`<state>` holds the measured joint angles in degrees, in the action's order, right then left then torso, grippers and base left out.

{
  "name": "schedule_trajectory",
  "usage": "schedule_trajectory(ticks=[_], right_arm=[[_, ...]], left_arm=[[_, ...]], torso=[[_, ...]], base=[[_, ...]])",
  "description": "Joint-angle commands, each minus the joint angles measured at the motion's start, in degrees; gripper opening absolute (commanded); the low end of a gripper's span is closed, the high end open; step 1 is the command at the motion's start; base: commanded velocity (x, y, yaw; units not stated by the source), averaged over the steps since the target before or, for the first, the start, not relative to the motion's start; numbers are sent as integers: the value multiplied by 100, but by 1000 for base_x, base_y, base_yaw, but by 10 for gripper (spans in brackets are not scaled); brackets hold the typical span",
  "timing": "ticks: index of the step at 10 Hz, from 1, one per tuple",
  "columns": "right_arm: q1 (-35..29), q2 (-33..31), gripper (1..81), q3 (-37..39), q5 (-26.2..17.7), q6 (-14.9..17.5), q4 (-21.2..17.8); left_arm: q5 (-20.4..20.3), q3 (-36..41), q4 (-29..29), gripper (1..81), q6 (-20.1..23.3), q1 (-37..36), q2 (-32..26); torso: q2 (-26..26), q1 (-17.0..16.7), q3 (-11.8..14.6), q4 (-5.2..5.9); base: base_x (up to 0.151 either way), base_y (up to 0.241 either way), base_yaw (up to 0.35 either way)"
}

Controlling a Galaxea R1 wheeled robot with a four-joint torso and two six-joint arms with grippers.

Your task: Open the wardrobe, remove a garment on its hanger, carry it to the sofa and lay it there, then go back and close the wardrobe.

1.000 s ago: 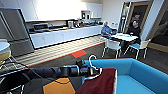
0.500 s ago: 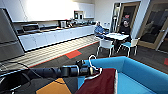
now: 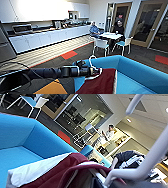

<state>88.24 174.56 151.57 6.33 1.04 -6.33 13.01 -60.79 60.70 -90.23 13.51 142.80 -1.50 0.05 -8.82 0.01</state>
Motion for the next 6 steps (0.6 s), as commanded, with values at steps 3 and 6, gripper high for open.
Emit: schedule_trajectory(ticks=[3,6], right_arm=[[-196,55,811,-32,-343,19,35],[-205,55,811,-32,-351,19,44]], left_arm=[[-377,208,179,10,-56,-968,-58],[-369,217,179,10,-64,-950,-93]], torso=[[0,0,0,0],[0,0,0,0]], base=[[0,0,0],[0,0,0]])
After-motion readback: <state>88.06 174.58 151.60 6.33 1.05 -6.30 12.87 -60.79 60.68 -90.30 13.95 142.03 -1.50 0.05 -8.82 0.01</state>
